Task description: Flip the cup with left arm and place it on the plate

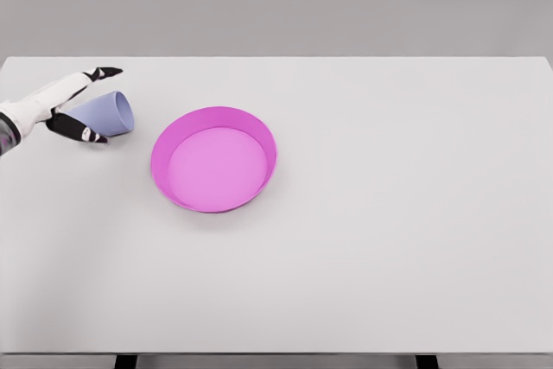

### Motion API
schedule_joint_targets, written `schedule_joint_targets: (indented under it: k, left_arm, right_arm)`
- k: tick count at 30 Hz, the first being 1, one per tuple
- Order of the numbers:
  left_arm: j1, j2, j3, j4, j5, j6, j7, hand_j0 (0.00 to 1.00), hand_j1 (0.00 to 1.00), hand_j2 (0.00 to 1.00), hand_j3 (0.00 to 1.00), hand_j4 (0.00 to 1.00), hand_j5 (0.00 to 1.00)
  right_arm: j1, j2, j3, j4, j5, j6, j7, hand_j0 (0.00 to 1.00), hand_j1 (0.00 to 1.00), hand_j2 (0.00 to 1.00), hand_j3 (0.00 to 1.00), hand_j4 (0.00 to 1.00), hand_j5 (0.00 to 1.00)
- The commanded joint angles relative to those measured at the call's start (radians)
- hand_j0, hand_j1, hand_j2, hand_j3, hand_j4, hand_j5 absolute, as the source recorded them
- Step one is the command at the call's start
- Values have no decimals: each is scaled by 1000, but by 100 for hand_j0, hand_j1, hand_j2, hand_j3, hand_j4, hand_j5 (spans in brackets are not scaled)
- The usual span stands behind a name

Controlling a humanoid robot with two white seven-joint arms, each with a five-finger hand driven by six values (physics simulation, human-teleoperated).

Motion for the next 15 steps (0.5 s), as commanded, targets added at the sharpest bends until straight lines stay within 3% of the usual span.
schedule_joint_targets:
  k: [1, 15]
  left_arm:
    - [-2, 0, -23, 6, -20, 30, -2, 100, 100, 100, 100, 100, 100]
    - [-14, -4, -25, 33, -43, 50, 5, 100, 100, 100, 100, 100, 100]
  right_arm:
    - [0, 0, 0, 0, 0, 0, 1, 100, 100, 100, 100, 100, 100]
    - [0, 0, 1, 0, 0, 0, 1, 100, 100, 100, 100, 100, 100]
